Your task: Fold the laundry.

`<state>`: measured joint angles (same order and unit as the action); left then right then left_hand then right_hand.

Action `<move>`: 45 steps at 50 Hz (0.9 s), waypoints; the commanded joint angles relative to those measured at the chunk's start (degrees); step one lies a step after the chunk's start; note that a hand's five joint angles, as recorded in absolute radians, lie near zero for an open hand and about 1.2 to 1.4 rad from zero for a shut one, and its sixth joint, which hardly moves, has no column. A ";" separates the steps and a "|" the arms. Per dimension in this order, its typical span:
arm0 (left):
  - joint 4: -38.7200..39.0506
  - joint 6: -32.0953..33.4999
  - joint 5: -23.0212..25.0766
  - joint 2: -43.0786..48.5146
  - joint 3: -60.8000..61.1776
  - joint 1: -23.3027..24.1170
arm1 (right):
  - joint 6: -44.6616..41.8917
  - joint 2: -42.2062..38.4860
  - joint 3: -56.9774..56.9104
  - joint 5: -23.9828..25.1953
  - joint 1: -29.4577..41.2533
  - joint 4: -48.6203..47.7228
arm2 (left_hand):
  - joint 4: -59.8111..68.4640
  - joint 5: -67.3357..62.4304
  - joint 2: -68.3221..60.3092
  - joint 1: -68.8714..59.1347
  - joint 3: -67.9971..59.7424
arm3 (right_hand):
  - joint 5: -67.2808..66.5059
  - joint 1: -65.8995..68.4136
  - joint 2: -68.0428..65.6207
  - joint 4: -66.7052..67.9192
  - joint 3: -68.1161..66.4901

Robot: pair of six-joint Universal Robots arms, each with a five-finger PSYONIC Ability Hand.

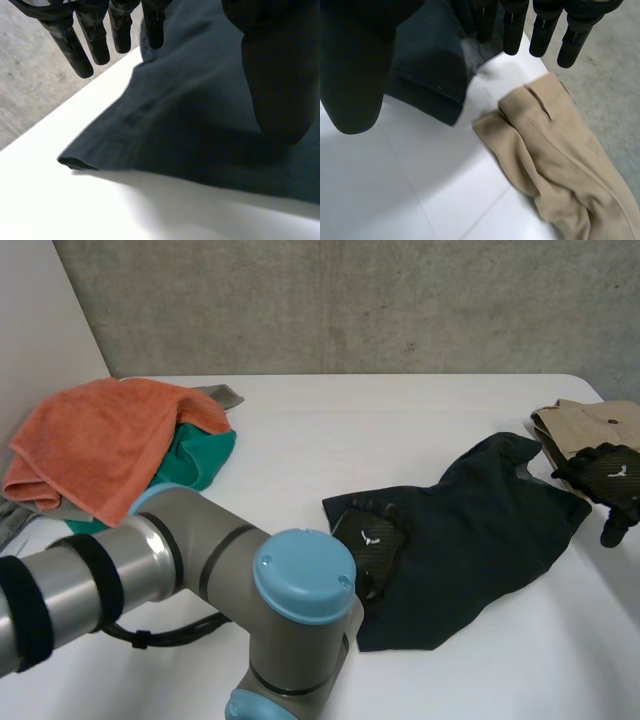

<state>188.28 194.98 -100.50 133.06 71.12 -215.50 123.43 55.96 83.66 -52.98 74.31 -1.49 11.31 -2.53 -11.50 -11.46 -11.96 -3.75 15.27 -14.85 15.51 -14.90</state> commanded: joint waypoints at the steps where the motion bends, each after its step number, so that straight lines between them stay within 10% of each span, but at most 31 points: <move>1: 0.51 2.95 0.65 -2.80 0.25 -0.80 | 3.93 0.21 -1.22 0.16 -2.33 -0.35 | -1.31 2.53 1.50 1.46 1.96 | -1.96 0.44 -0.86 0.20 -0.81; 39: 0.42 -3.11 7.16 -9.75 1.30 -7.75 | -1.61 -12.54 -13.35 6.05 0.84 3.61 | -1.31 2.53 1.50 1.46 1.96 | -19.95 18.44 -18.86 18.19 -18.81; 42: 0.42 -3.11 7.07 -9.48 1.30 -7.75 | 1.10 -12.89 -13.52 6.05 0.93 1.33 | -1.31 2.53 1.50 1.46 1.96 | -66.06 64.55 -64.96 64.30 -64.92; 45: 0.42 -3.11 6.98 -9.31 1.30 -7.75 | 3.48 -12.28 -11.69 5.70 1.36 -1.65 | -1.31 2.53 1.50 1.46 1.96 | -66.25 64.73 -65.15 64.49 -65.10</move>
<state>188.70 191.86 -93.34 123.43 72.44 -223.25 122.83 43.29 70.21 -46.96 75.23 1.18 11.31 -2.53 -11.50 -11.46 -11.96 -51.00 56.97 -63.14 62.27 -62.31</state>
